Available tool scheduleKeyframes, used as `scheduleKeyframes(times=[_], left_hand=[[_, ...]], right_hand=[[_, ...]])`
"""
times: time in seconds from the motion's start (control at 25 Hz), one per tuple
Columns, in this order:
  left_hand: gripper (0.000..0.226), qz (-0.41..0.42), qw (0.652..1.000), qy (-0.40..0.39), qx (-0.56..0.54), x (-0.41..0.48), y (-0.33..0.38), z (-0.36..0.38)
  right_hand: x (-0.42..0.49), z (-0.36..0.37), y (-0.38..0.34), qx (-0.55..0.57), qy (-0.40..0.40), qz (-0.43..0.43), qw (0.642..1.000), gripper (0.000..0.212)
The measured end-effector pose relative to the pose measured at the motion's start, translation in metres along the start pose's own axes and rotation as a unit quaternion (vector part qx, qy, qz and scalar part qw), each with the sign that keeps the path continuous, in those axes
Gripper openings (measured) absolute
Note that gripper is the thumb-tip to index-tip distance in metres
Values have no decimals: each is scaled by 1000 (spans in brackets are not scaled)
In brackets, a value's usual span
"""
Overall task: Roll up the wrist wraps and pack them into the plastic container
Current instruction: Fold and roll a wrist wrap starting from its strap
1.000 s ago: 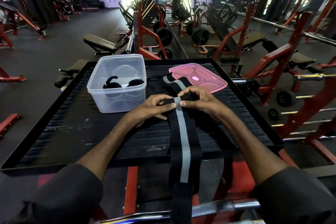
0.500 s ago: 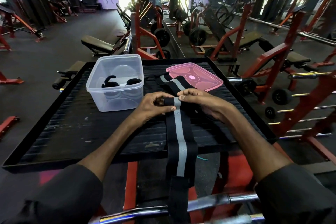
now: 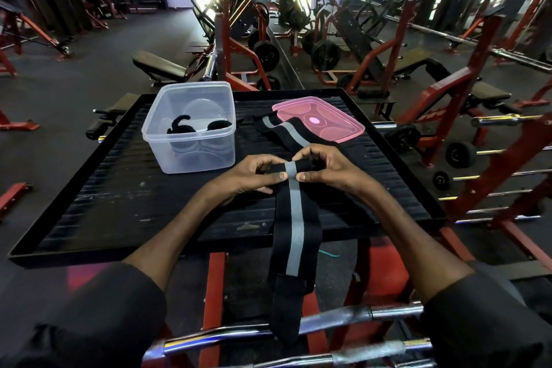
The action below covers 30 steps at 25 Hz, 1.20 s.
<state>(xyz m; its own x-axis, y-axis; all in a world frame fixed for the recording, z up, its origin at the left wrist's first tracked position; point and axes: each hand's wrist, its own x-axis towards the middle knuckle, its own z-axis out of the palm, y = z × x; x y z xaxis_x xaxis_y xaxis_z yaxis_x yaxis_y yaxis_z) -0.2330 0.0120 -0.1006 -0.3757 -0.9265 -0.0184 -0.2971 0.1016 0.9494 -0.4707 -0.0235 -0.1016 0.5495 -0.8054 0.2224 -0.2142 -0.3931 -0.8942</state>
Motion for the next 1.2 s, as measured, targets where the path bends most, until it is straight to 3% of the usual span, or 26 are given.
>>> scheduleKeyframes(times=[0.16, 0.28, 0.36, 0.56, 0.64, 0.76, 0.92, 1.08, 1.2], left_hand=[[35, 60, 991, 61, 103, 1, -5, 6], [38, 136, 970, 98, 177, -2, -6, 11], [37, 166, 965, 102, 173, -4, -6, 12], [36, 226, 940, 141, 214, -8, -8, 9], [37, 235, 939, 154, 197, -8, -6, 8], [40, 151, 970, 138, 134, -3, 1, 5], [39, 3, 1000, -5, 20, 1, 1, -6], [33, -5, 999, -23, -28, -5, 1, -6], [32, 37, 999, 25, -30, -2, -1, -1]], right_hand=[[-2, 3, 3, -33, 2, 6, 999, 38], [-6, -1, -10, 118, -11, 111, 987, 36], [-7, -1, -13, 157, 11, 156, 975, 31], [-9, 2, -9, 28, -56, 197, 979, 47], [-10, 3, -11, 20, -31, 167, 985, 44], [-10, 5, -17, 83, 7, 89, 993, 30], [-8, 6, -13, 111, 9, 34, 993, 31], [-7, 7, -9, 79, 29, 7, 996, 36], [-5, 8, -11, 93, 27, 23, 995, 39]])
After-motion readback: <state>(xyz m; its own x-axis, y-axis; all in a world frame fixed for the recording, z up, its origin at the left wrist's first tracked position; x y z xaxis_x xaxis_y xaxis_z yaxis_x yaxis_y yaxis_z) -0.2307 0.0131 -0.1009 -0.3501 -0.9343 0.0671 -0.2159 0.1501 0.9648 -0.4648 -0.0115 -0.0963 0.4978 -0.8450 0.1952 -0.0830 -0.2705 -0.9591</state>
